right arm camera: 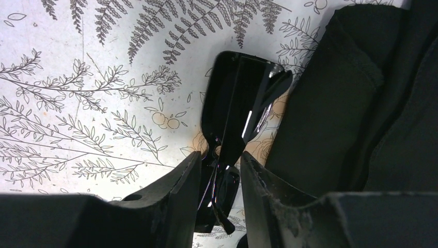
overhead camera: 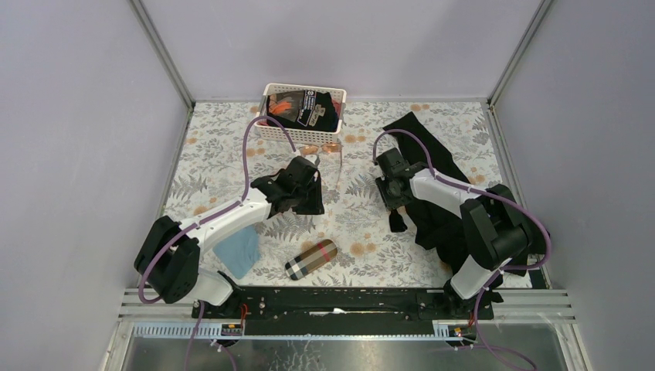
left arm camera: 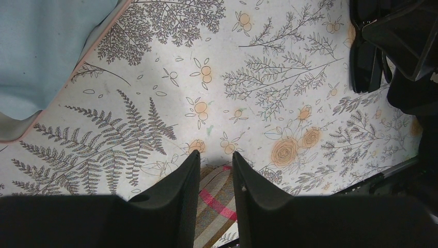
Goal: Organize the sunglasses
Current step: Pick up the sunglasses from the center of the board.
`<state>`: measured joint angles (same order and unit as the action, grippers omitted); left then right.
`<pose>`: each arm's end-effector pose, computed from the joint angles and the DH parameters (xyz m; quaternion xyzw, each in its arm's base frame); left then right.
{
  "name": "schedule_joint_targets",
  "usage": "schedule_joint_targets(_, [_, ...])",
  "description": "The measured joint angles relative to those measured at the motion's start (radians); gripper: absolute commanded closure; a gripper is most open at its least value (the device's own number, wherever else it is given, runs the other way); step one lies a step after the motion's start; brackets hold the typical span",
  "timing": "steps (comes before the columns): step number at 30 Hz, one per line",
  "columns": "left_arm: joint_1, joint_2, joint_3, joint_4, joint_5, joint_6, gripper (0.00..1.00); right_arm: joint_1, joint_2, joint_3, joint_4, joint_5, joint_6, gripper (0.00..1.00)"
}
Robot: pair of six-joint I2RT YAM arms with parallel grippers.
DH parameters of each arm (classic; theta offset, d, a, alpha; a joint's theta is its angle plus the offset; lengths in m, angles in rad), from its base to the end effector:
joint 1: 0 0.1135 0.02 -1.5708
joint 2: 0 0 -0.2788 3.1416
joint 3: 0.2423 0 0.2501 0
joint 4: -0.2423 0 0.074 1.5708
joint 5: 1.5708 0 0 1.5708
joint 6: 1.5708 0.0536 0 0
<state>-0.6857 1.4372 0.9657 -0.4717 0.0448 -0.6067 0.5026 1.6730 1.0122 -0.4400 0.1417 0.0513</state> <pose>0.2317 -0.1927 0.2298 0.0445 0.9499 -0.2028 0.2335 0.2968 0.1545 0.1759 -0.2010 0.9492 -0.0027 0.2422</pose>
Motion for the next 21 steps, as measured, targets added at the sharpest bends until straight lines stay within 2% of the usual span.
schedule_joint_targets(4, [0.0,0.0,0.0,0.0,0.0,0.0,0.66,0.0,0.0,-0.006,-0.002,0.005,0.03,0.63])
schedule_joint_targets(9, [0.0,0.0,0.0,0.0,0.0,0.0,0.66,0.0,0.0,-0.037,0.0,0.003,0.065,0.6])
schedule_joint_targets(12, [0.0,0.0,0.0,0.0,0.0,0.0,0.66,0.0,0.0,-0.049,0.004,0.004,0.081,0.67])
schedule_joint_targets(18, [0.0,0.0,0.0,-0.001,-0.005,0.0,0.62,0.0,-0.018,-0.059,0.012,0.006,0.1,0.94])
schedule_joint_targets(21, [0.0,-0.002,0.002,-0.011,-0.035,0.009,0.6,0.0,-0.054,-0.062,0.012,-0.005,0.108,1.0])
